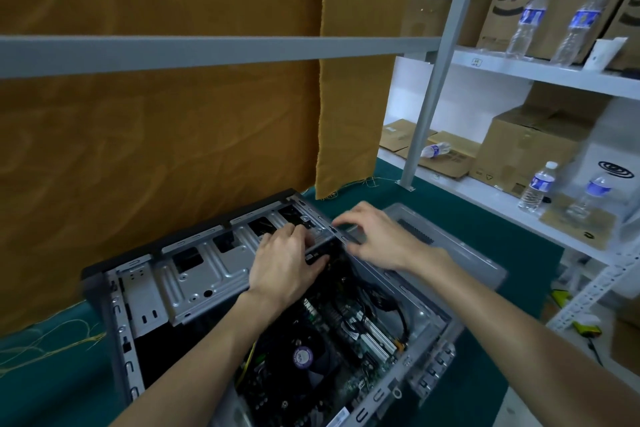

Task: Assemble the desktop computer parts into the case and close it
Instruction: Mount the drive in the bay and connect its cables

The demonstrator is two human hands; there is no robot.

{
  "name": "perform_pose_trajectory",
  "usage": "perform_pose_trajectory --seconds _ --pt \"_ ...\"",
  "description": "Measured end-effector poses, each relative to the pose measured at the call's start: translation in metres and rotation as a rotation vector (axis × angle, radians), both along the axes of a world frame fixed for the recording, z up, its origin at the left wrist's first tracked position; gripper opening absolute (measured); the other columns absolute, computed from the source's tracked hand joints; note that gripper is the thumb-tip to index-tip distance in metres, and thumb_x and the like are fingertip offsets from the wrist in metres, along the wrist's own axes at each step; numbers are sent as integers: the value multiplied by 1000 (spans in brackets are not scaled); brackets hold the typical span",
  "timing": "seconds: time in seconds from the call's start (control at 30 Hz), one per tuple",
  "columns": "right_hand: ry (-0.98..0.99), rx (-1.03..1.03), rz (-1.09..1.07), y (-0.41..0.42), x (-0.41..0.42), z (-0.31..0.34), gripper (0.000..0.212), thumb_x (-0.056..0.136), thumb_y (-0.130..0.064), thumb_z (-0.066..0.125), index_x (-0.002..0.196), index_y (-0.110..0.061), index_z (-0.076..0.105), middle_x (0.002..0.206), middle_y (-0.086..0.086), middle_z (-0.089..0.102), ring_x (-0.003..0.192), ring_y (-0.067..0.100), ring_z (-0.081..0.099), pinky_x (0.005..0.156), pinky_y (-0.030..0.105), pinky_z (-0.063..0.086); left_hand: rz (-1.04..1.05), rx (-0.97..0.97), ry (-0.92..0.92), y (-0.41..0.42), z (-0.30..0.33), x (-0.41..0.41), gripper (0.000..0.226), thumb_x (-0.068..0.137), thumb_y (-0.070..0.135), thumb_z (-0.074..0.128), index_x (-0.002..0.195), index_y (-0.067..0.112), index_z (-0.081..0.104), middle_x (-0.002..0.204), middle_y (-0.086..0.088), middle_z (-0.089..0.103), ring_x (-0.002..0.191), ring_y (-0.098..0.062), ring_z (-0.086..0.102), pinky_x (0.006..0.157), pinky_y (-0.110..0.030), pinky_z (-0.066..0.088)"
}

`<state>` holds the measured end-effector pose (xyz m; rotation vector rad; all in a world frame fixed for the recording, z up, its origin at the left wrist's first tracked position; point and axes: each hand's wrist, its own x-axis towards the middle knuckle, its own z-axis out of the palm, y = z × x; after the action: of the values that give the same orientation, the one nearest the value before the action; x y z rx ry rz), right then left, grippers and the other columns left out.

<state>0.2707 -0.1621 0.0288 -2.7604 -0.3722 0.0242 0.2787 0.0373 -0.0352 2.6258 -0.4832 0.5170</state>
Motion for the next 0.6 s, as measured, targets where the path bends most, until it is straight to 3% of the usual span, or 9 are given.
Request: perform_pose_trajectory --seconds 0.1,0.23,0.33,0.47,0.6 --pt "98 -74 104 4 11 -6 49 93 -32 73 139 -33 57 133 -3 47 120 17 52 100 40 47 41 -19 17 -3 -1 2 35 80 59 70 92 28 58 94 9 62 86 -16 62 89 -34 45" --pt "-11 -174 177 4 25 -8 39 92 -34 74 129 -27 64 119 -1 53 113 23 57 89 40 48 72 -16 8 -6 0 4 34 76 59 70 86 29 58 88 11 62 76 -15 62 83 -34 49" --pt "-35 -211 214 8 31 -3 35 90 -31 77 123 -21 68 106 -2 51 104 24 59 75 33 37 53 -12 4 -3 -1 4 32 77 57 71 85 29 58 87 12 61 73 -14 60 80 -32 48" --pt "-53 -194 235 12 35 3 34 86 -26 82 117 -16 73 113 6 67 96 21 61 73 29 36 69 1 -17 -5 0 2 33 77 56 72 87 26 63 89 10 63 73 -15 60 77 -31 48" --pt "-65 -162 241 11 35 4 37 85 -26 83 119 -14 74 116 7 71 96 22 65 74 28 39 90 -6 -22 -7 1 1 33 76 57 72 87 26 65 89 12 64 69 -12 55 74 -29 45"
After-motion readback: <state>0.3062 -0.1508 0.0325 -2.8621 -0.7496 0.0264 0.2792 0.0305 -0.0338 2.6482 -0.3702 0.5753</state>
